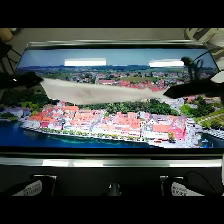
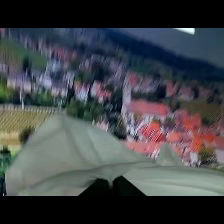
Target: Fold the shirts.
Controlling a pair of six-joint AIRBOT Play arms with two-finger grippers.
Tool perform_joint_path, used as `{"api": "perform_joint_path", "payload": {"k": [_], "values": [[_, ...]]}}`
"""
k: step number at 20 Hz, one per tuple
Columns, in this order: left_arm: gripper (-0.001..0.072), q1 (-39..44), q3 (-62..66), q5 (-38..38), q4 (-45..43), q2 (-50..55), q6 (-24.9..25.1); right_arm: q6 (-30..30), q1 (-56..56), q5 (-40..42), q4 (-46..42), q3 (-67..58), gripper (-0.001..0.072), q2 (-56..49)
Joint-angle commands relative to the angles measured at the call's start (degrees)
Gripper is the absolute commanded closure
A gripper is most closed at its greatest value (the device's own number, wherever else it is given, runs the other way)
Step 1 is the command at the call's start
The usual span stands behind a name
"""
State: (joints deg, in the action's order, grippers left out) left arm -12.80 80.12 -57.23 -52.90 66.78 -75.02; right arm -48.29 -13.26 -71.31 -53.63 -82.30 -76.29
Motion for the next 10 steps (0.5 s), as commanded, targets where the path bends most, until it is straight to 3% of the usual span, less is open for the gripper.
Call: {"api": "perform_joint_path", "payload": {"k": [1, 4, 10], "values": [[0.0676, -0.35, 16.13, 5.64, -0.66, -15.54, 0.02, 1.2, -3.02, 4.7, -5.77, -18.84, 0.0698, 15.8], [0.0676, -0.35, 20.11, 11.13, -0.66, -26.82, -4.28, -0.52, -3.02, 12.07, -13.77, -23.56, 0.0698, 28.87], [0.0677, -0.35, 20.15, 9.09, -1.99, -34.23, -6.69, -3.13, -3.02, 10.43, -17.4, -23.58, 0.0698, 37.2]]}}
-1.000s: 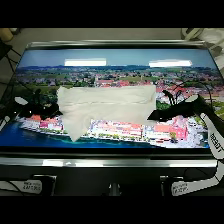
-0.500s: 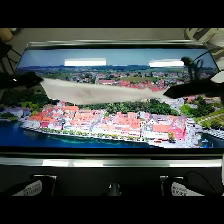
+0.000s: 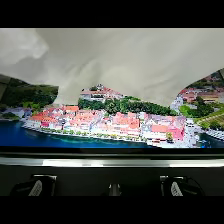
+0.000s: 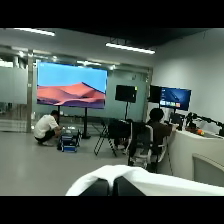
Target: Fold the shirts.
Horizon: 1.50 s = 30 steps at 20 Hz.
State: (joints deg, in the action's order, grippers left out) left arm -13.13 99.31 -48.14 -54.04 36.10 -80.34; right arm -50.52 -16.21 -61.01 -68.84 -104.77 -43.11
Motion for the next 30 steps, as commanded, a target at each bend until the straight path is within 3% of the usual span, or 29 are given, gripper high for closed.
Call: {"api": "perform_joint_path", "payload": {"k": [1, 7, 11, 14, 17, 20, 26, 30], "values": [[0.0677, -0.02, 0.96, -0.87, -2.03, -3.54, -2.12, -0.87, -0.07, -1.01, -2.34, -1.09, 0.0698, 4.0], [0.0677, -0.02, 0.94, -10.56, -8.39, 0.11, -4.76, -0.85, -0.07, -9.29, -5.16, -1.09, 0.0697, -0.92], [0.0676, 0.0, 0.11, -22.53, -9.33, 8.15, -3.23, -0.66, -0.07, -29.49, -5.14, -0.85, 0.0697, -13.46], [0.0676, 0.81, -7.45, -25.66, -9.31, 16.2, -1.92, 0.33, 2.82, -33.11, -6.67, 2.36, 0.0698, -26.97], [0.0675, 2.73, -17.99, -20.28, -9.6, 25.88, -0.02, 0.24, 9.51, -27.76, -10.43, 5.49, 0.0698, -41.62], [0.0675, 4.11, -22.38, -13.27, -9.42, 38.51, 0.92, -3.8, 12.15, -14.29, -9.53, 5.49, 0.0698, -52.85], [0.0675, 7.15, -19.21, 4.28, -7.63, 55.54, 0.87, -7.52, 12.02, 8.04, -8.09, 5.49, 0.0697, -59.67], [0.0674, 8.94, -18.62, 10.86, -7.48, 58.62, 0.9, -7.54, 12.02, 12.83, -8.09, 5.49, 0.0696, -62.27]]}}
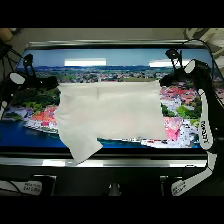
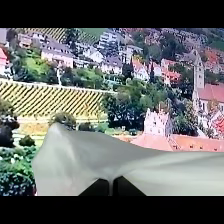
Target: Fold the shirts.
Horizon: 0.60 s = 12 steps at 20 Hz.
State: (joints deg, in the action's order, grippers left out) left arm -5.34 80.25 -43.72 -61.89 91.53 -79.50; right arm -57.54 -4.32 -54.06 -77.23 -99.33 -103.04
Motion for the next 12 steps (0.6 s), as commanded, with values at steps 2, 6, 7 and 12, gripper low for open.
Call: {"api": "perform_joint_path", "payload": {"k": [2, 6, 7, 12], "values": [[0.0675, 0.9, 0.5, 4.79, -0.07, 2.38, 0.31, -0.48, 0.11, 3.52, 0.28, 0.04, 0.0696, -2.36], [0.0675, 0.46, 0.42, -14.12, -3.63, -1.29, 0.28, 1.75, 0.13, -17.29, 0.07, 0.09, 0.0695, -1.05], [0.0676, 0.94, 0.2, -21.16, -4.85, -1.29, 0.26, 2.64, 0.15, -22.25, 0.11, 0.42, 0.0695, -1.55], [0.0676, 2.08, -5.51, -28.89, -11.69, -1.27, -1.53, 3.19, 0.15, -26.99, 0.22, 4.26, 0.0695, -3.8]]}}
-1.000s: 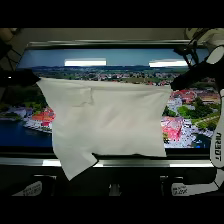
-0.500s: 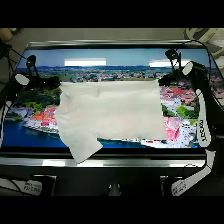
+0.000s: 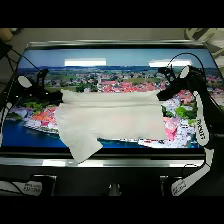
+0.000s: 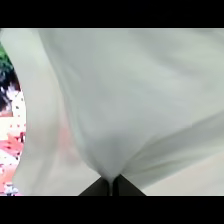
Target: Fold the shirts.
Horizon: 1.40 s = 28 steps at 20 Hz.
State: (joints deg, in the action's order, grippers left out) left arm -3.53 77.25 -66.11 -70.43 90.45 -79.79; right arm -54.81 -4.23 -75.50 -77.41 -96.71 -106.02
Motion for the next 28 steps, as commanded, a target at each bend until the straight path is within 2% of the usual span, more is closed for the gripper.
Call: {"api": "perform_joint_path", "payload": {"k": [1, 5, 6, 7, 8, 10, 11, 12, 15, 18, 21, 27, 28], "values": [[0.0676, 0.07, -3.19, -6.25, -3.3, -0.04, -1.36, 0.42, 0.11, -6.47, 0.44, 2.12, 0.0695, -1.09], [0.0674, 0.15, -4.2, -5.86, -3.08, 1.14, -3.41, 0.07, 0.09, -6.51, 0.44, 2.8, 0.0694, -1.38], [0.0609, 0.13, -4.11, -5.88, -2.29, 1.11, -3.82, -0.79, 0.09, -6.27, 0.85, 2.78, 0.0648, -1.36], [0.0325, 0.0, -3.56, -6.51, -1.29, 1.05, -3.85, -0.94, 0.02, -6.12, 1.64, 2.69, 0.0445, -1.16], [0.0096, -0.37, -2.34, -8.09, -1.14, 0.85, -3.85, -0.87, -0.09, -7.48, 2.19, 2.34, 0.0324, -0.5], [0.0119, -2.25, 1.25, -12.2, -1.18, -0.5, -3.76, 1.16, -1.7, -10.75, 1.84, 1.55, 0.0298, 2.84], [0.0121, -3.61, 2.54, -13.79, -1.16, -1.66, -3.78, 1.11, -3.52, -11.82, 1.81, 1.55, 0.0225, 5.01], [0.0121, -5.07, 2.62, -14.97, -1.16, -3.54, -3.76, 0.76, -6.16, -13.09, 1.86, 1.57, 0.0209, 7.08], [0.0123, -8.61, -6.21, -14.88, -1.11, -11.23, -2.89, 0.44, -13.46, -20.17, 2.14, 5.09, 0.0228, 10.75], [0.0123, -9.29, -27.12, -10.58, 2.23, -19.56, -2.21, 0.96, -16.02, -16.68, 2.1, 19.37, 0.0228, 16.35], [0.0123, -9.25, -41.68, -6.84, 10.97, -24.68, 3.19, 2.21, -16.02, -12.94, 2.01, 27.91, 0.0228, 19.5], [0.0125, -9.22, -48.02, -3.61, 13.94, -25.07, 3.34, 3.04, -16.02, -11.87, 1.97, 29.22, 0.0228, 19.71], [0.0159, -8.94, -48.11, -3.56, 14.08, -25.05, 3.3, 3.06, -16.02, -11.69, 1.97, 29.22, 0.0228, 19.71]]}}
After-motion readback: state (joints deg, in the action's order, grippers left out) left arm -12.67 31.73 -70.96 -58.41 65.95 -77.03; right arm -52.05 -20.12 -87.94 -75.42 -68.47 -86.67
